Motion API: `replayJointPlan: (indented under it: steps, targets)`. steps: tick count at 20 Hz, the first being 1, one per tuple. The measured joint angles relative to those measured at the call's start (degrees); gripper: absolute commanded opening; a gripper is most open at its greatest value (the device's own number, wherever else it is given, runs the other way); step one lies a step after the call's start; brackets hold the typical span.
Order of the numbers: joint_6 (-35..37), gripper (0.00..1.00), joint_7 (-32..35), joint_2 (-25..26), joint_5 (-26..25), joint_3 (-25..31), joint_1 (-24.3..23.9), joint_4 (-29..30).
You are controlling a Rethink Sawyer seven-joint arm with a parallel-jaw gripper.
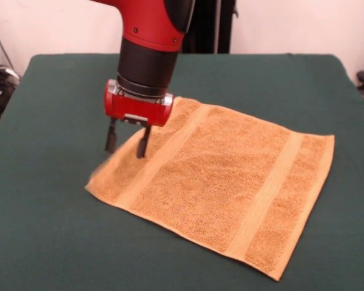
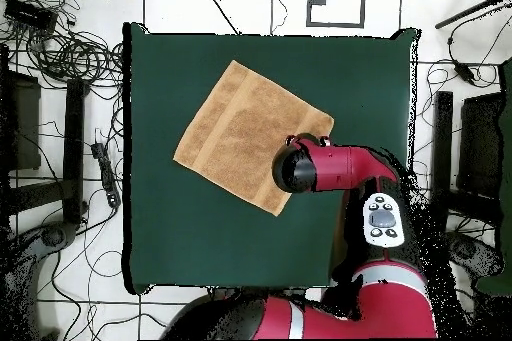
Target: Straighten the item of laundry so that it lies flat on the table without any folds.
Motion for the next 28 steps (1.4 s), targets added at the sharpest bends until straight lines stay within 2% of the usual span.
replayJointPlan:
  steps: [17, 23, 28]
  targets:
    - [0.0, 1.00, 0.0, 0.0, 0.0, 0.3, -0.5, 0.0]
    - [0.0, 1.00, 0.0, 0.0, 0.0, 1.9, -2.9, 0.0]
    - [-0.3, 1.00, 0.0, 0.7, 0.0, 5.7, -7.4, 0.0]
